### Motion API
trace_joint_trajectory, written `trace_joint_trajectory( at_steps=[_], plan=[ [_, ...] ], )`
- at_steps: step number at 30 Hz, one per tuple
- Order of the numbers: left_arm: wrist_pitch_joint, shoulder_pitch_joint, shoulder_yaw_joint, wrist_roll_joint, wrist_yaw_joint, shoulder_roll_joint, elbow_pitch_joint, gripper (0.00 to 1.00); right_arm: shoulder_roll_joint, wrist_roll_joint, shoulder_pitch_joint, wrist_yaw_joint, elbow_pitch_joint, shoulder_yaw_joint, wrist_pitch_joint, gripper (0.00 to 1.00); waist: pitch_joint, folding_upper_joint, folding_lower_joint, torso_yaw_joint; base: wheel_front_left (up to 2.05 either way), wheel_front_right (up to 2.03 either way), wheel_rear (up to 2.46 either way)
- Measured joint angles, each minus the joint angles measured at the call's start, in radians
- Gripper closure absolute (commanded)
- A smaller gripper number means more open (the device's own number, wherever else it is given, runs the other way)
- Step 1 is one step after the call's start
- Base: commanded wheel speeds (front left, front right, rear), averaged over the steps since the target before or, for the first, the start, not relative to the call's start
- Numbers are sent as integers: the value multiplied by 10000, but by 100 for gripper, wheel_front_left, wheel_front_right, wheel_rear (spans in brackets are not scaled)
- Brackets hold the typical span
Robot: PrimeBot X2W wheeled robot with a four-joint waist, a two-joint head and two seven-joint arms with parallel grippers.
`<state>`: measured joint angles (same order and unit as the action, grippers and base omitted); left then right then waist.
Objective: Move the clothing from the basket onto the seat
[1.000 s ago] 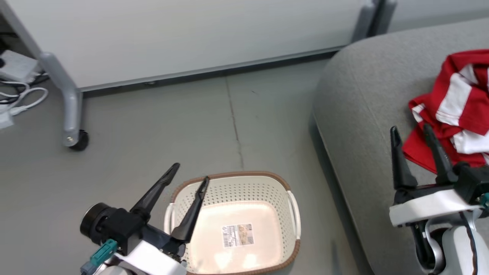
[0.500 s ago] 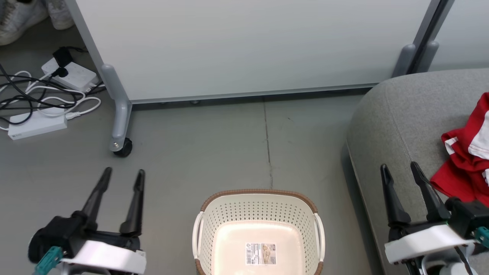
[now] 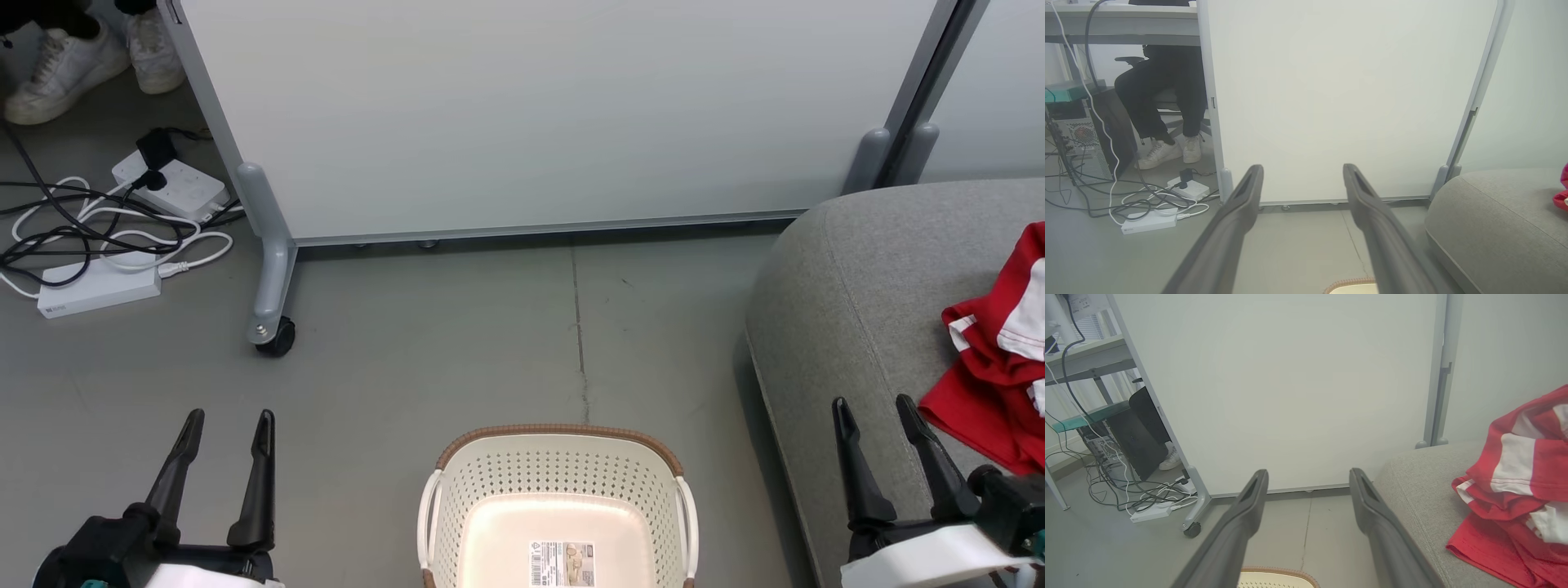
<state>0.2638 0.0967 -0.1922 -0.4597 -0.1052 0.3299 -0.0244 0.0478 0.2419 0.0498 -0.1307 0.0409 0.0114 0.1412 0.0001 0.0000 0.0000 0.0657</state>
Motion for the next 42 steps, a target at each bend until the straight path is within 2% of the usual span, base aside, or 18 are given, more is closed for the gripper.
trace_joint_trajectory(
  at_steps=[11, 42],
  plan=[
    [4, 214, 144, 640, 428, -349, 690, 0, 0, -29, 417, 0, -282, 40, -196, 0, -229, 0, 0, -137, 0, 0, 0],
    [4, 211, 533, 1429, 709, -757, 1220, 0, 0, -52, 414, 0, -265, -67, -397, 0, -195, 0, 0, -94, 0, 0, 0]
  ],
)
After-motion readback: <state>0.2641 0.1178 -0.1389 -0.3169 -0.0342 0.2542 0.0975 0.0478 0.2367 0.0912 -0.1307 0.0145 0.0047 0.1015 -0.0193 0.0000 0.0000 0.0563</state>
